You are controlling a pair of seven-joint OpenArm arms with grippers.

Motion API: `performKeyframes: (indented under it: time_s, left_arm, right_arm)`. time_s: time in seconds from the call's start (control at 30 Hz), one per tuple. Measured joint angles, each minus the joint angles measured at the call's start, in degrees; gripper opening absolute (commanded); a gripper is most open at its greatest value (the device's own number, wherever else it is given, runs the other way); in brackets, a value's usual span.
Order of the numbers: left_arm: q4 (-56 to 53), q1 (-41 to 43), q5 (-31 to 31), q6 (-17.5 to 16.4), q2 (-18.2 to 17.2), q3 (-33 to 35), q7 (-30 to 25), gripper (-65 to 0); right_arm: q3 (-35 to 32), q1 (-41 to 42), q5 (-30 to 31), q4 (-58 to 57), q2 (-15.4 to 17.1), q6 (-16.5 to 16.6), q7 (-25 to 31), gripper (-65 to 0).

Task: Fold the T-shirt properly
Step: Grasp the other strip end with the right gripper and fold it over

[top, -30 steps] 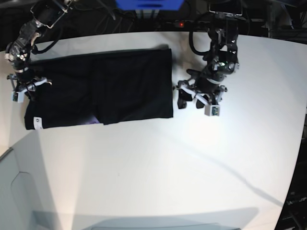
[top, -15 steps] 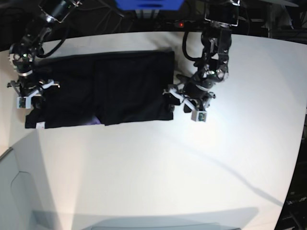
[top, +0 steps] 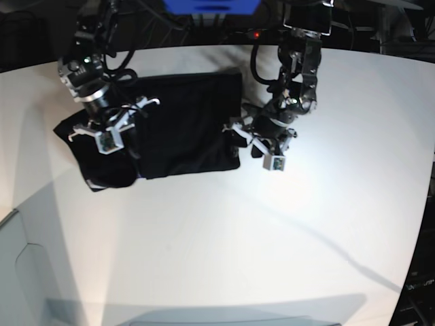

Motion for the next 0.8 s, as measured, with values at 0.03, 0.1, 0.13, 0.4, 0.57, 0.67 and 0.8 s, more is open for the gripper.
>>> performKeyframes:
  time_s: [0.03,0.1,0.13,0.4,0.57,0.67,0.8]
  left_arm:
    - [0.00,0.00,0.02,0.00,0.00,0.00,0.02,-26.6]
    - [0.00,0.00,-0.02,-0.02,-0.07,0.02,0.00,-26.6]
    - [0.00,0.00,-0.02,-0.02,-0.09,0.02,0.00,-26.6]
    - [0.02,0.02,-0.20,-0.02,-0.20,0.02,-0.04,-26.6]
    - [0.28,0.07,-0.17,-0.02,-0.20,0.02,0.39,-26.6]
    - [0.68,0.52,-0.20,-0.04,-0.20,-0.04,0.07,-26.6]
    - [4.39,2.75,-0.35,0.15,-1.55,-1.73,2.36,-26.6]
  right_arm:
    - [-2.23,-0.11,0.09,0.00,0.04,0.07,-0.02,-65.0]
    - [-5.95,-0.07,0.07,0.00,0.15,0.02,0.00,-65.0]
    - [-7.82,-0.09,0.07,0.00,0.15,0.04,-0.04,-65.0]
    - [-18.23,1.53,-0.33,-5.31,0.17,0.02,-0.44,-65.0]
    - [-22.01,2.71,-0.31,-8.50,0.50,0.04,-0.33,-65.0]
    - [-22.05,3.74,-0.35,-9.81,0.50,0.02,-0.81,-65.0]
    - [-21.99,4.72,-0.33,-10.51,0.70,0.02,-0.46,-65.0]
